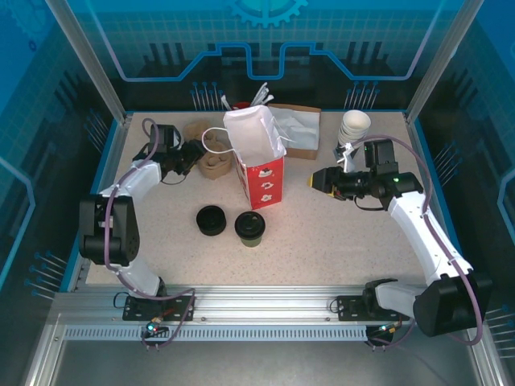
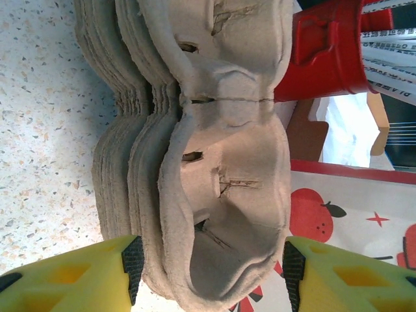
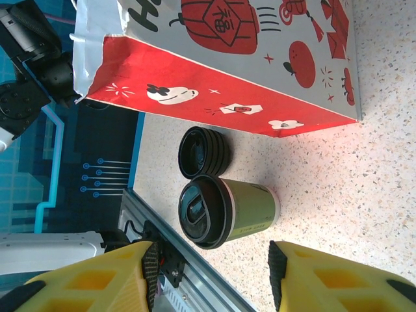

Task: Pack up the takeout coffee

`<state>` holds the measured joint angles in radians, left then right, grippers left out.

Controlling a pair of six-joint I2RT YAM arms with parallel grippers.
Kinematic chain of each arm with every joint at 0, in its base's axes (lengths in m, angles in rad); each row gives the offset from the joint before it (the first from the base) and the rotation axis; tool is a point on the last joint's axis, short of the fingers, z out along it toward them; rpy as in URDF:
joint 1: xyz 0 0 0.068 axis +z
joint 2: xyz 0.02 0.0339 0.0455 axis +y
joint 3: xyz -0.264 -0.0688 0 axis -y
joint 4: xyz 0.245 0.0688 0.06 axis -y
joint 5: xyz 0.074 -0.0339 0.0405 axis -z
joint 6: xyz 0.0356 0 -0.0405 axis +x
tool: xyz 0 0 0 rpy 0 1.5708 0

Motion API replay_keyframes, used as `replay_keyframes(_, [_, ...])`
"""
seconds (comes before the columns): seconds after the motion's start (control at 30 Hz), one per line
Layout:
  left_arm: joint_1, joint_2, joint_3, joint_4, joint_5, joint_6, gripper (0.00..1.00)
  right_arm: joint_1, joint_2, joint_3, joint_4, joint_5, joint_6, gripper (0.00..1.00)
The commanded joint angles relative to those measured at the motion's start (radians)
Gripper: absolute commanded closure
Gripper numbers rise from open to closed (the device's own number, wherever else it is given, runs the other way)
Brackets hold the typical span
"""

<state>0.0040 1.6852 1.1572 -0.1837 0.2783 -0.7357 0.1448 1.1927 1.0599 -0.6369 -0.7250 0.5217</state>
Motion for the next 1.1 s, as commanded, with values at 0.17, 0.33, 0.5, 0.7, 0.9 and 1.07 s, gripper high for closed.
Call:
replay_keyframes(0.17, [0.010,0.042,0.040,0.043,0.027,-0.025,0.49,-0.026,-0.004,-0.016,-0.012,-0.039,-0.020,0.49])
replay_keyframes(0.33, [0.010,0.056,0.041,0.048,0.031,-0.028,0.52,-0.030,0.016,-0.018,-0.004,-0.047,-0.018,0.49])
replay_keyframes(0.5, [0.010,0.077,0.045,0.064,0.038,-0.034,0.56,-0.031,0.028,-0.015,0.002,-0.050,-0.017,0.50])
replay_keyframes(0.7, [0.010,0.090,0.044,0.092,0.050,-0.049,0.67,-0.033,0.028,-0.022,0.003,-0.050,-0.017,0.50])
replay_keyframes(0.9, [0.010,0.078,0.044,0.101,0.059,-0.052,0.79,-0.037,0.032,-0.017,0.003,-0.051,-0.015,0.51])
replay_keyframes(1.07, [0.010,0.059,0.039,0.120,0.074,-0.056,0.88,-0.040,0.040,-0.002,-0.002,-0.055,-0.017,0.51])
